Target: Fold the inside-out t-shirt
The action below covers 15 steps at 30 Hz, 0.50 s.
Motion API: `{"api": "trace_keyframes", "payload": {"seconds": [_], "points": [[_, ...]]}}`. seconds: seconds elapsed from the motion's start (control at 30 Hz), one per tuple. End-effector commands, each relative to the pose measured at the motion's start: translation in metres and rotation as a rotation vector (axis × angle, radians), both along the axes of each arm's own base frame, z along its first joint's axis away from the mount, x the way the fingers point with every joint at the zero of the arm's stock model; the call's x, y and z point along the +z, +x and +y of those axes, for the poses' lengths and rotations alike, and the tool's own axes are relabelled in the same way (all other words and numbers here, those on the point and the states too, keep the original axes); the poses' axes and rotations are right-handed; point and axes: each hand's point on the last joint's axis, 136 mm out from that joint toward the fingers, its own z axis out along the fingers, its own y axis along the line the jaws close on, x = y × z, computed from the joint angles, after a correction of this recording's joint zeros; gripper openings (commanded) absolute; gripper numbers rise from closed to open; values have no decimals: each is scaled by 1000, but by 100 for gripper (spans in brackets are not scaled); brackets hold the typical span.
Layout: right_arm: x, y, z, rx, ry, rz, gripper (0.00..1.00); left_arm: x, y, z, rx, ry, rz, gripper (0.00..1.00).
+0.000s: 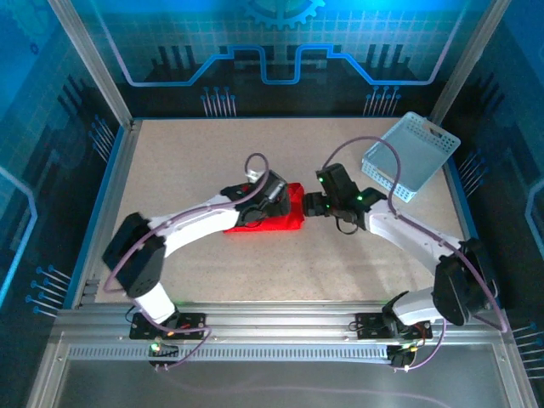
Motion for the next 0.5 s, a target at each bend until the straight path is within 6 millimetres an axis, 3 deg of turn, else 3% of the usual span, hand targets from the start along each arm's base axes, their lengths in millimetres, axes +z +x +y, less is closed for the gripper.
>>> {"api": "trace_keyframes", "payload": {"seconds": [0.0,0.1,0.2,0.43,0.47], "points": [[9,-17,-36,-122,-43,-26,81,-38,-5,20,83,155,122,92],[20,-26,-43,-132,-14,-59,82,-59,2,20,64,216,169,91],[32,-32,-48,-135,1,-89,83,-75,15,35,31,235,223,91],[52,-39,-70,-176,3,-138,83,-87,55,122,-3,264,313,94],[54,-40,-72,-182,8,-143,83,-86,62,127,-25,253,321,96]]}}
